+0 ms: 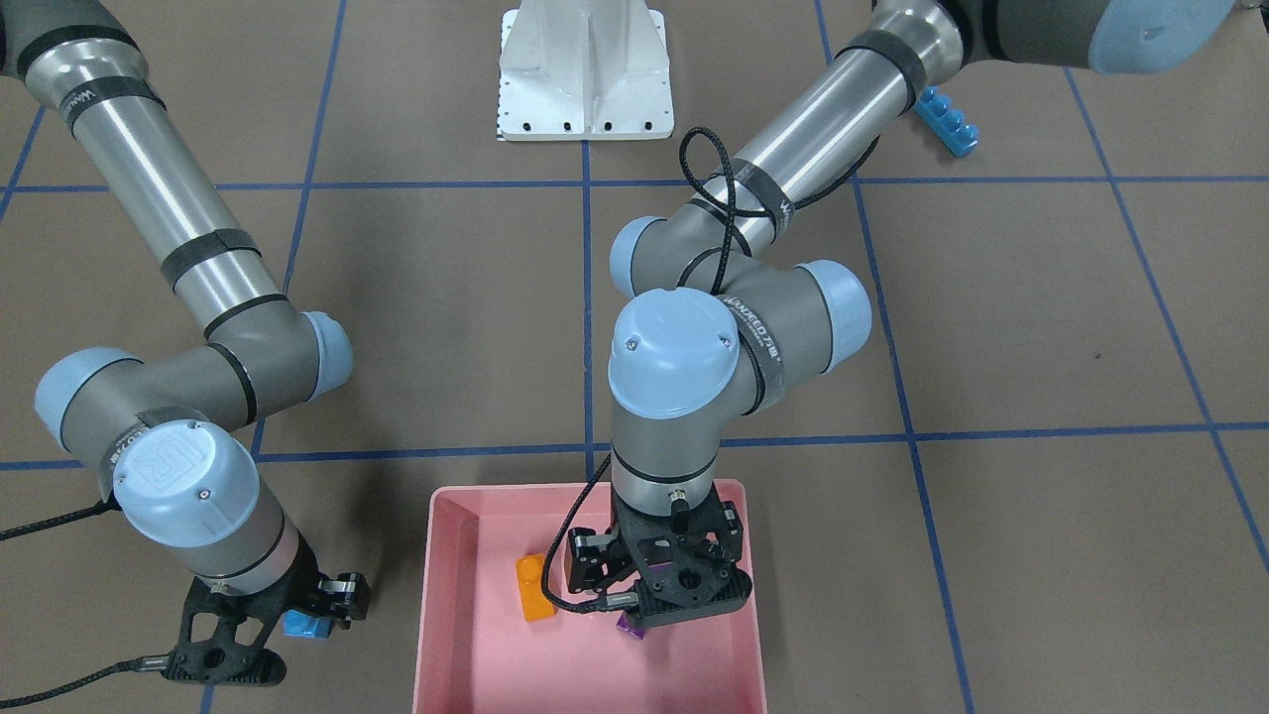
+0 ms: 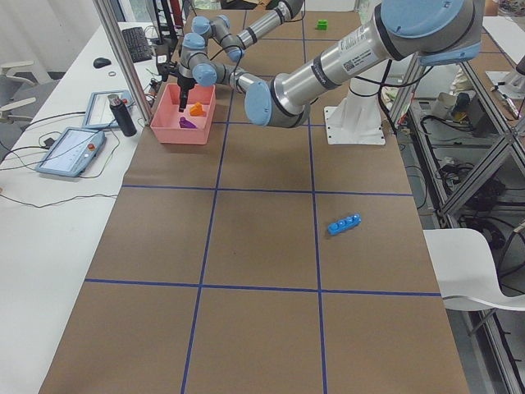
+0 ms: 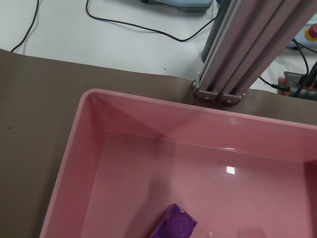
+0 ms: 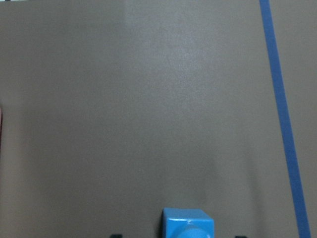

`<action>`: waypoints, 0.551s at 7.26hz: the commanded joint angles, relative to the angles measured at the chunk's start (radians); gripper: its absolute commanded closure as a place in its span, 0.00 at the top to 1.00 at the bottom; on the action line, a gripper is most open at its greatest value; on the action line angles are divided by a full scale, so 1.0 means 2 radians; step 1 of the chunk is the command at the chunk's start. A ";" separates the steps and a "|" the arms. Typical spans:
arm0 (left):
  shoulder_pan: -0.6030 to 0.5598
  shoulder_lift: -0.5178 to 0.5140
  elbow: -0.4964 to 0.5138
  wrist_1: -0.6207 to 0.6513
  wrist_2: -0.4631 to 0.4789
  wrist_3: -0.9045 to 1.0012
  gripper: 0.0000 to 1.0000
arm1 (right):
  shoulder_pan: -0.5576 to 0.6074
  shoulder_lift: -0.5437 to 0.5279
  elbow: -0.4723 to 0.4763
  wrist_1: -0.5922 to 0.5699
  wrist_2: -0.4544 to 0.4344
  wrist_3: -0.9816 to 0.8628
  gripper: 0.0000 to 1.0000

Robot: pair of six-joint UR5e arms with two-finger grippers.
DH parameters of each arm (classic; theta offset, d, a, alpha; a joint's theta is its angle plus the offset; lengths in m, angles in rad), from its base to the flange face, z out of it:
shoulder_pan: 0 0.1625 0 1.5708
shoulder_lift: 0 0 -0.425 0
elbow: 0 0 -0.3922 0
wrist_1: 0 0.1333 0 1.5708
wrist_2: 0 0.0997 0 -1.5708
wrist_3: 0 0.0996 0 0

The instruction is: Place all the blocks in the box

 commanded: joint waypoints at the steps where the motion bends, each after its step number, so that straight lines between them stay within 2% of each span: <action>1: 0.001 0.000 0.000 0.000 0.000 0.001 1.00 | -0.003 -0.001 0.000 0.000 -0.006 0.001 0.00; 3: 0.002 0.001 0.000 0.000 0.000 0.001 1.00 | 0.001 -0.001 0.002 0.006 -0.014 -0.002 0.00; 4: 0.002 0.001 0.000 0.000 0.000 0.001 1.00 | 0.013 0.000 0.004 0.035 -0.016 0.000 0.00</action>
